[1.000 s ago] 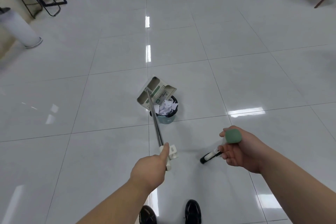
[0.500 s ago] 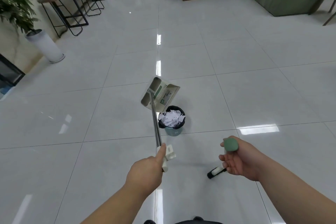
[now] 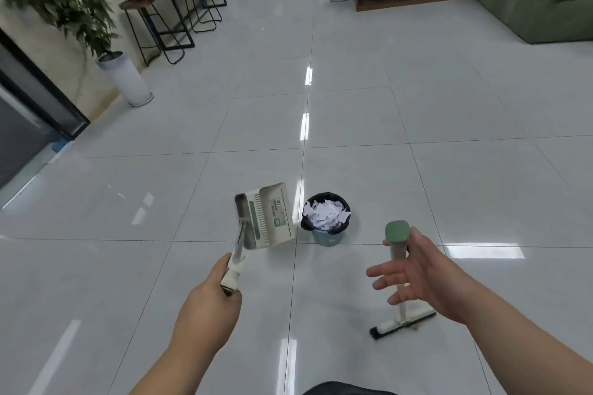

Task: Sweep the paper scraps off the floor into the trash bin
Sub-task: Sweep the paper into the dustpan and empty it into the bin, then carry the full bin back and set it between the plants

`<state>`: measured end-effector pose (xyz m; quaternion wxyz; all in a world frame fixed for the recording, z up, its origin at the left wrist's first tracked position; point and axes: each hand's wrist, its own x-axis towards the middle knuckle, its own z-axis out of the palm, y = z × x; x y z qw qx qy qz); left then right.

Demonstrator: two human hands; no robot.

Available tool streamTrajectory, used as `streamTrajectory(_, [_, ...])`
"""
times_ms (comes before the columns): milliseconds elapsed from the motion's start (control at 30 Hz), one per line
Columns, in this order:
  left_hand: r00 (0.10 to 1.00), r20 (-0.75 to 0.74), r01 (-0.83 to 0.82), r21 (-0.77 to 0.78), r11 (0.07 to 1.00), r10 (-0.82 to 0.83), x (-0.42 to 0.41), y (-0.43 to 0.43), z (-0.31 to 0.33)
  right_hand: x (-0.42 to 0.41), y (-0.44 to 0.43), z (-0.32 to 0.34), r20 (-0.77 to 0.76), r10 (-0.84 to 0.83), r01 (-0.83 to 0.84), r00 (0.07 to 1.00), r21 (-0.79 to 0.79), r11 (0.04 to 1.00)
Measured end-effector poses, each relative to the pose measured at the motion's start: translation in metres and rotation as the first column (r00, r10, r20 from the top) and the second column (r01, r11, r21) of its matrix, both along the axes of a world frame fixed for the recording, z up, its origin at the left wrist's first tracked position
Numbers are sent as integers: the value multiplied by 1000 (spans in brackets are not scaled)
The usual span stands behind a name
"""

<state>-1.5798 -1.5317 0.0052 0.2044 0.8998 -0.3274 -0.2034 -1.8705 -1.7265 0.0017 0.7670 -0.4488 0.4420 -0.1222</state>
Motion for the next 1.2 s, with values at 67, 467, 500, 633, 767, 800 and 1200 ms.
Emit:
streamTrajectory(67, [998,-44,-53,-17,998,52,9,15,-3,15,3,8,-43,72,-77,996,-133,988])
streamTrajectory(467, [970,200,83,280,956,-142,135,40,-2,200,37,74,-406,-21,-293,913,-694,658])
streamTrajectory(500, [961,221,100,291,951,-168,143,39,-1,219,42,82,-299,28,-236,954,-687,687])
streamTrajectory(633, [943,257,129,303,944,-211,171,44,-3,291,75,114,-30,168,-136,985,-734,666])
streamTrajectory(767, [938,230,184,306,934,-260,188,61,-8,355,114,133,91,287,-105,954,-794,599])
streamTrajectory(800, [940,220,191,289,938,-259,191,65,-9,368,123,134,114,315,-98,942,-806,584])
streamTrajectory(1200, [934,234,235,160,959,-268,228,87,-12,454,186,142,239,368,-17,898,-819,574])
